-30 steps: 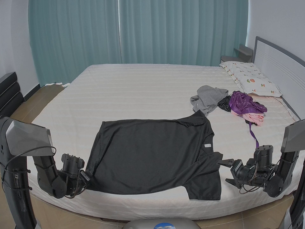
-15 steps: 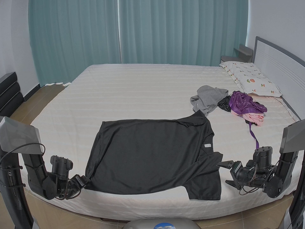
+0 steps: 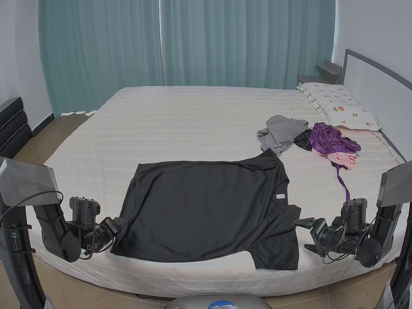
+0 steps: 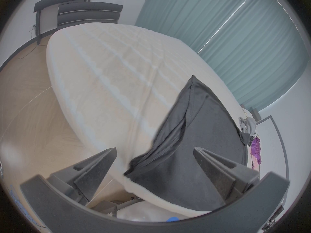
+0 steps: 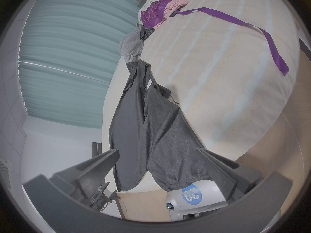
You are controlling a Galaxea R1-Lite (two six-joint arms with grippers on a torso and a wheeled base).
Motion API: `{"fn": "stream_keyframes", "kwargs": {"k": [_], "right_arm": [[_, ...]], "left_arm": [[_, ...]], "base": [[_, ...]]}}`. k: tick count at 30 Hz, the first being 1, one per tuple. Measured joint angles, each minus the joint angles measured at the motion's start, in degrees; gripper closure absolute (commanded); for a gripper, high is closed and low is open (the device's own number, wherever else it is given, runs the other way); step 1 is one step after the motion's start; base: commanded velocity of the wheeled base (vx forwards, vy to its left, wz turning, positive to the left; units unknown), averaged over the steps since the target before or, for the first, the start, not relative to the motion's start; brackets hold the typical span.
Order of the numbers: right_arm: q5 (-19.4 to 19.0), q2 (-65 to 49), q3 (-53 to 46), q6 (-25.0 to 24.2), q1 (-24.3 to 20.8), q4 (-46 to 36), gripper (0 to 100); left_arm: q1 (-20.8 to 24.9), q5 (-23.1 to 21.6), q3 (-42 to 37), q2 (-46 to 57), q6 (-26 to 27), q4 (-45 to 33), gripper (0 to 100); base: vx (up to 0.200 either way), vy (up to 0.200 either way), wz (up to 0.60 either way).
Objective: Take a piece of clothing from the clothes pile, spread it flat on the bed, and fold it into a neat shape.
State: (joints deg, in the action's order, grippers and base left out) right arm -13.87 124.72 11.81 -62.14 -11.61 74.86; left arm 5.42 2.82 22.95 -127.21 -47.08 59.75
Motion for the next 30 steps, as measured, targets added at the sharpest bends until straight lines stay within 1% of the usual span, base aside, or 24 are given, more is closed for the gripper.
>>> {"fn": "stream_keyframes", "kwargs": {"k": [6,9,16,21,27,29,30], "right_arm": [[0.0,0.3,0.0,0.0,0.0,0.3,0],[0.0,0.5,0.0,0.0,0.0,0.7,0],[0.0,1.0,-0.3,0.1,0.0,1.5,0],[0.0,1.3,-0.5,0.1,0.0,1.9,0],[0.0,1.5,-0.5,0.1,0.0,2.1,0],[0.0,1.6,-0.5,0.1,0.0,2.1,0],[0.0,1.6,-0.5,0.1,0.0,2.1,0]], "left_arm": [[2.5,0.0,8.5,0.0,-1.5,-5.1,0],[3.5,0.2,14.1,-0.6,-1.7,-8.2,0],[4.3,0.6,24.2,-5.1,-1.6,-12.3,0],[4.4,1.0,27.3,-8.2,-1.5,-12.9,0],[4.1,1.6,28.0,-10.0,-0.4,-12.9,0],[4.1,2.5,28.0,-10.4,0.5,-12.8,0],[4.2,3.4,28.0,-10.7,0.9,-12.8,100]], "base": [[0.0,0.0,0.0],[0.0,0.0,0.0],[0.0,0.0,0.0],[0.0,0.0,0.0],[0.0,0.0,0.0],[0.0,0.0,0.0],[0.0,0.0,0.0]]}}
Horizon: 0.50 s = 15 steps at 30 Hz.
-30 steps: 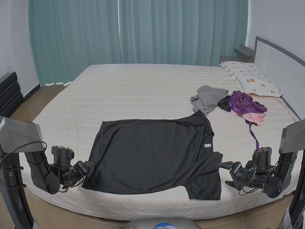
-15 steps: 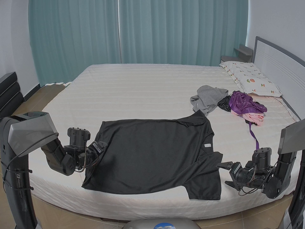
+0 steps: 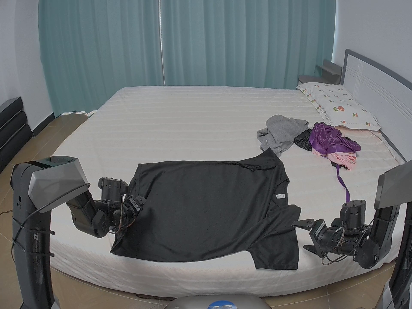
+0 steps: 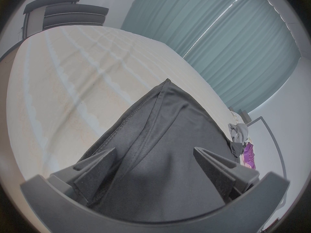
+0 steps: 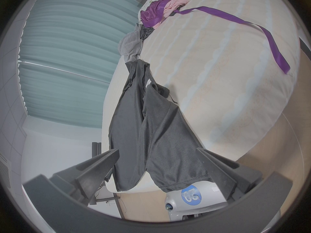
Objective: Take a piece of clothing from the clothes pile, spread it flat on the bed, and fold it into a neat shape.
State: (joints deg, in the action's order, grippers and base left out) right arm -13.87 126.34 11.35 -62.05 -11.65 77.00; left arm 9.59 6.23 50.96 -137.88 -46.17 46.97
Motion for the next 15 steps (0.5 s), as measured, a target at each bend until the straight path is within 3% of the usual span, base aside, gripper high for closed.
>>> {"fn": "stream_keyframes", "kwargs": {"k": [5,15], "right_arm": [[0.0,0.0,0.0,0.0,0.0,0.0,0],[0.0,0.0,0.0,0.0,0.0,0.0,0]], "left_arm": [[0.3,3.5,0.3,-1.6,2.1,1.4,100],[-1.4,7.2,0.5,-2.5,0.9,1.9,100]], "base": [[0.0,0.0,0.0],[0.0,0.0,0.0]]}}
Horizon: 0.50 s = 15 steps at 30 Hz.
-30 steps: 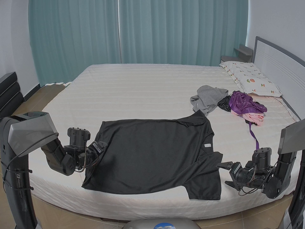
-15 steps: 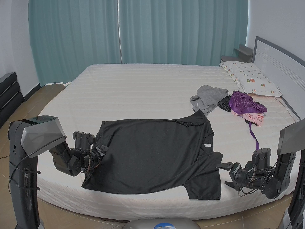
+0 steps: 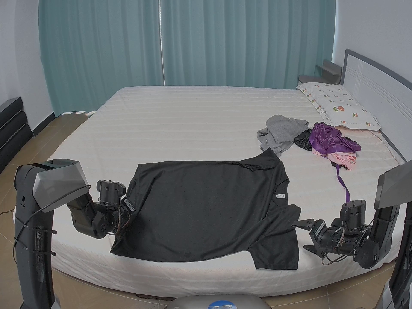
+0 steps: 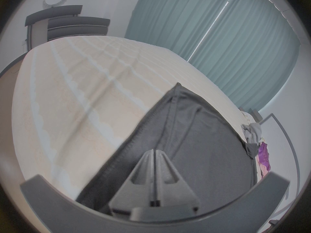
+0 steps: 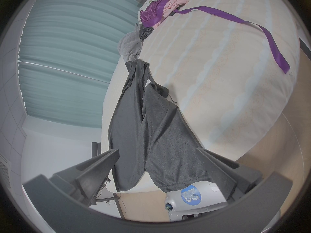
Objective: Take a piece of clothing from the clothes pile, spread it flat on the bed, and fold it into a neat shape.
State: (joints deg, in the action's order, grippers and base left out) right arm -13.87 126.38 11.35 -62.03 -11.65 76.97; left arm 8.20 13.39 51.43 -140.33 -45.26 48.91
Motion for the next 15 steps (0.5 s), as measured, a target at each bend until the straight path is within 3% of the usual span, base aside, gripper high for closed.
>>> {"fn": "stream_keyframes", "kwargs": {"k": [11,12,15], "right_arm": [[0.0,0.0,0.0,0.0,0.0,0.0,0],[0.0,0.0,0.0,0.0,0.0,0.0,0],[0.0,0.0,0.0,0.1,-0.1,0.0,0]], "left_arm": [[-2.6,0.5,0.0,0.9,-0.4,0.1,100],[-2.9,0.4,0.0,0.9,-0.4,0.0,0],[-3.2,-0.1,0.0,1.1,-0.7,0.0,0]], "base": [[0.0,0.0,0.0],[0.0,0.0,0.0],[0.0,0.0,0.0]]}}
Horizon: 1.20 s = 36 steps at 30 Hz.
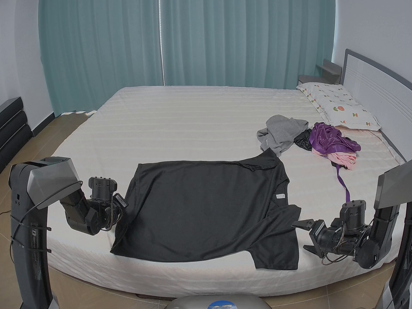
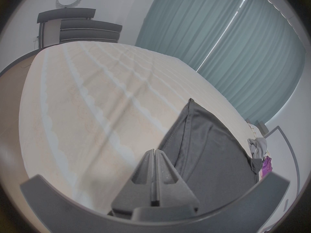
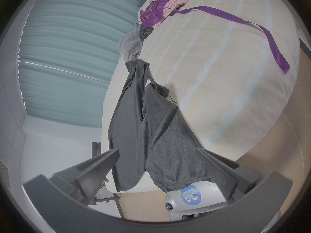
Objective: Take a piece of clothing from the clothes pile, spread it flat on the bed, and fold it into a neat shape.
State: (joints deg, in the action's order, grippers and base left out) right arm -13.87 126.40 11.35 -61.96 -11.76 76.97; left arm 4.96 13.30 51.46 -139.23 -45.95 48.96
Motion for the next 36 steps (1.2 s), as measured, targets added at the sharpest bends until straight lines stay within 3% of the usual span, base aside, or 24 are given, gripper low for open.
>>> {"fn": "stream_keyframes", "kwargs": {"k": [11,17,23,27,36], "right_arm": [[0.0,0.1,0.0,0.0,-0.2,0.0,0],[0.0,0.1,0.0,0.0,-0.3,0.0,0],[0.0,0.1,0.0,0.0,-0.3,0.0,0],[0.0,0.1,0.0,0.0,-0.3,0.0,0],[0.0,0.1,-0.2,0.0,-0.3,0.3,0]], "left_arm": [[-1.1,-7.6,0.2,2.2,-4.7,0.0,0],[-2.7,-8.2,0.7,4.4,-10.6,0.0,0],[-3.9,-8.4,1.0,5.8,-11.3,-0.3,0],[-3.6,-8.9,1.1,6.0,-11.2,-0.3,0],[-3.7,-17.8,3.0,5.9,-11.4,-0.9,0]], "base": [[0.0,0.0,0.0],[0.0,0.0,0.0],[0.2,0.0,0.0],[0.0,0.0,0.0],[0.0,0.0,0.0]]}}
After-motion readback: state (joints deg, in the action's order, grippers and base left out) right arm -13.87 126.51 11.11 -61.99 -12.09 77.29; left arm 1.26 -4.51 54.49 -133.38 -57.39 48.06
